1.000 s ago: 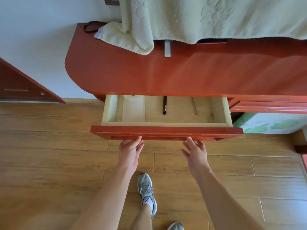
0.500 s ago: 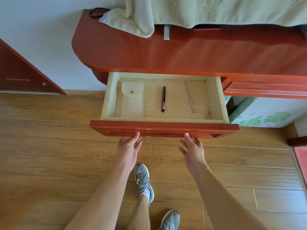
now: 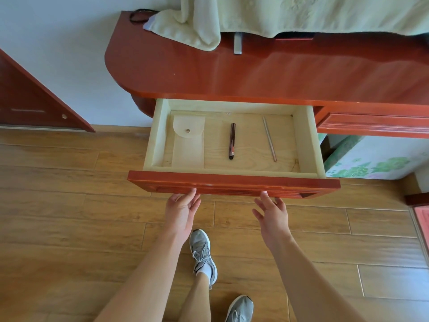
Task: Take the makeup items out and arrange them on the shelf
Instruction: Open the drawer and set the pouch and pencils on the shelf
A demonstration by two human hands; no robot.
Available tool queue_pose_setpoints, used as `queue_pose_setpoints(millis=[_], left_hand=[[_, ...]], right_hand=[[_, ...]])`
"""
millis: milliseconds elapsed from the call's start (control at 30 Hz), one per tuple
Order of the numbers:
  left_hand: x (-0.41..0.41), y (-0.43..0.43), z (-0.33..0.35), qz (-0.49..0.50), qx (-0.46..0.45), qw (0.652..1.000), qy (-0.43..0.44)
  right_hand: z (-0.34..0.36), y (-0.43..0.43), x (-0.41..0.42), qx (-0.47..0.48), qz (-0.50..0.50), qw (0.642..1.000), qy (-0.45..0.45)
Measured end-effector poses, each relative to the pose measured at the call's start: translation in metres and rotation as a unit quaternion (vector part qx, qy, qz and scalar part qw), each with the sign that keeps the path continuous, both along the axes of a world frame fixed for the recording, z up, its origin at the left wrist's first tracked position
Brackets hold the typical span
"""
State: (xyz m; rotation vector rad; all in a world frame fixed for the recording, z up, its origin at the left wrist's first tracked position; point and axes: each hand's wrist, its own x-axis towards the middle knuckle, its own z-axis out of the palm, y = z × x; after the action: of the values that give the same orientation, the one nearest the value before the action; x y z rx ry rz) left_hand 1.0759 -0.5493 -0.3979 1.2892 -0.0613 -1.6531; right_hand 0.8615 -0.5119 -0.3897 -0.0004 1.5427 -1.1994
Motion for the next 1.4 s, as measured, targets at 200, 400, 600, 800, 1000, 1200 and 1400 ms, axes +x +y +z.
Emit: queue_pose_setpoints(millis=[200, 400, 600, 800, 1000, 1200, 1400], left_hand=[[0.000, 0.000, 0.003, -0.008, -0.008, 1.000, 0.006], [-0.002, 0.003, 0.012, -0.008, 0.021, 1.000, -0.002], [0.002, 0.015, 0.029, -0.037, 0.026, 0.998, -0.037], [0.004, 0.041, 0.063, -0.091, 0.019, 0.982, -0.166], [0.004, 0.053, 0.122, -0.166, -0.053, 0.911, -0.373], [0.004, 0.032, 0.181, -0.275, -0.149, 0.766, -0.561], [0.004, -0.009, 0.200, -0.358, -0.187, 0.663, -0.630]], right_hand=[[-0.001, 0.000, -0.001, 0.006, 0.010, 1.000, 0.003], [0.007, 0.004, -0.001, 0.011, 0.019, 1.000, 0.002], [0.027, 0.017, -0.003, 0.012, 0.051, 0.998, 0.018], [0.063, 0.037, -0.011, 0.013, 0.105, 0.992, 0.064], [0.114, 0.045, -0.018, 0.002, 0.179, 0.975, 0.131], [0.172, 0.021, -0.014, -0.009, 0.276, 0.921, 0.275], [0.209, -0.024, -0.006, -0.020, 0.387, 0.835, 0.391]])
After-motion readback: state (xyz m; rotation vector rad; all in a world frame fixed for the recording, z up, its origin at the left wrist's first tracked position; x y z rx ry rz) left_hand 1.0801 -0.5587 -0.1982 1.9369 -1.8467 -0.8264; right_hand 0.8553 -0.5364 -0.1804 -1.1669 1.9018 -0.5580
